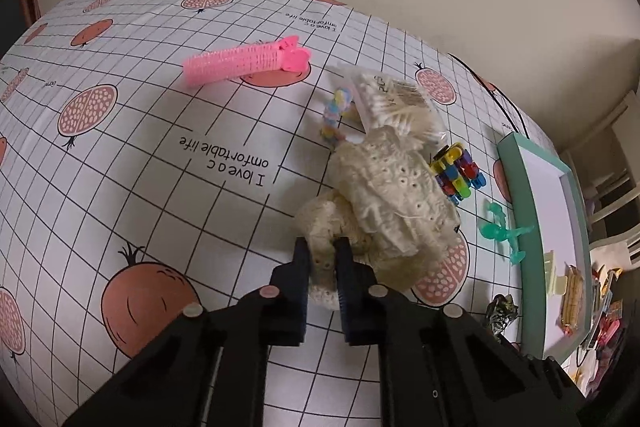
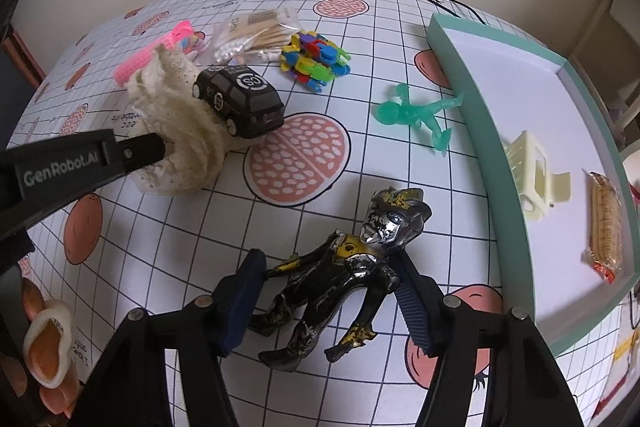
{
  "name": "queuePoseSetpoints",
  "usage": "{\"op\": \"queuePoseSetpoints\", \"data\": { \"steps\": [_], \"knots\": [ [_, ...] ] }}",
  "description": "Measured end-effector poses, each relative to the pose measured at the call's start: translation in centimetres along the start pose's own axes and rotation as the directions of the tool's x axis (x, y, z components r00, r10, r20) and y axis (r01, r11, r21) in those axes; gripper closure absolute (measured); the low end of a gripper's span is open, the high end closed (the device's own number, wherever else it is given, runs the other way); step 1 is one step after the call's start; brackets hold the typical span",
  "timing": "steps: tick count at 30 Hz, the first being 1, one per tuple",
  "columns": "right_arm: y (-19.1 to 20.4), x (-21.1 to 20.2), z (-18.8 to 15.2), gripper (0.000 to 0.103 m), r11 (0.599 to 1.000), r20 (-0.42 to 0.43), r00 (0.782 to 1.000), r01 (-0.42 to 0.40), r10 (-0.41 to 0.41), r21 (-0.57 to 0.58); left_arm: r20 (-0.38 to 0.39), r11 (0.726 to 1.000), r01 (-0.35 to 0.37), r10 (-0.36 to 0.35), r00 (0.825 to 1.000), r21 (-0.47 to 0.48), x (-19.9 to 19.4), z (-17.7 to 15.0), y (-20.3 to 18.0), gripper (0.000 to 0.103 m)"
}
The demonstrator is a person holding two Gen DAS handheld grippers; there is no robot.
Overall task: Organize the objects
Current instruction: 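Grasp the lace scrunchie with the left tool while the right tool grasps the action figure, then carry the scrunchie and figure over the tray and open both tools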
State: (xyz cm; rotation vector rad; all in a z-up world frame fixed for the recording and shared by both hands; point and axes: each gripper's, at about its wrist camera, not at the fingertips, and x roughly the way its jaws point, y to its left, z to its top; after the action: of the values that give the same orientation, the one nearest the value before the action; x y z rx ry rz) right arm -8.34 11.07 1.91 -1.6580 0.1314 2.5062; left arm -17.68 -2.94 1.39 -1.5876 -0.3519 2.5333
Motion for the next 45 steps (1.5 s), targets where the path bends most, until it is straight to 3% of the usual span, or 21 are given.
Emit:
{"op": "queuePoseSetpoints", "data": {
  "steps": [11, 20, 26, 38, 45],
  "knots": [
    [-0.6, 0.1, 0.6, 0.037, 0.999, 0.021, 1.0, -0.011, 0.01, 0.049, 0.124, 1.0, 0.006, -0.007, 0.992, 0.001, -2.5, 0.5, -0.1, 0.096],
    [-1.8, -1.8, 1.5, 0.037, 0.996, 0.119, 0.993, -0.028, 0.017, 0.087, 0.297, 0.998, 0.053, -0.056, 0.953, 0.018, -6.7, 1.3, -0.4, 0.096],
    [-2.8, -2.8, 2.2, 0.037, 0.992, 0.193, 0.981, -0.047, 0.025, 0.113, 0.384, 0.993, 0.107, -0.117, 0.916, 0.047, -9.1, 1.6, -1.0, 0.096],
    [-5.2, -5.3, 2.5, 0.037, 0.988, 0.311, 0.951, -0.041, -0.008, 0.148, 0.417, 0.982, 0.179, -0.19, 0.889, 0.064, -10.9, 1.6, -2.2, 0.096],
    [-8.8, -6.0, 2.6, 0.037, 0.98, 0.339, 0.939, -0.011, -0.058, 0.199, 0.399, 0.974, 0.203, -0.225, 0.889, 0.097, -10.8, 1.2, -4.0, 0.096]
  ]
}}
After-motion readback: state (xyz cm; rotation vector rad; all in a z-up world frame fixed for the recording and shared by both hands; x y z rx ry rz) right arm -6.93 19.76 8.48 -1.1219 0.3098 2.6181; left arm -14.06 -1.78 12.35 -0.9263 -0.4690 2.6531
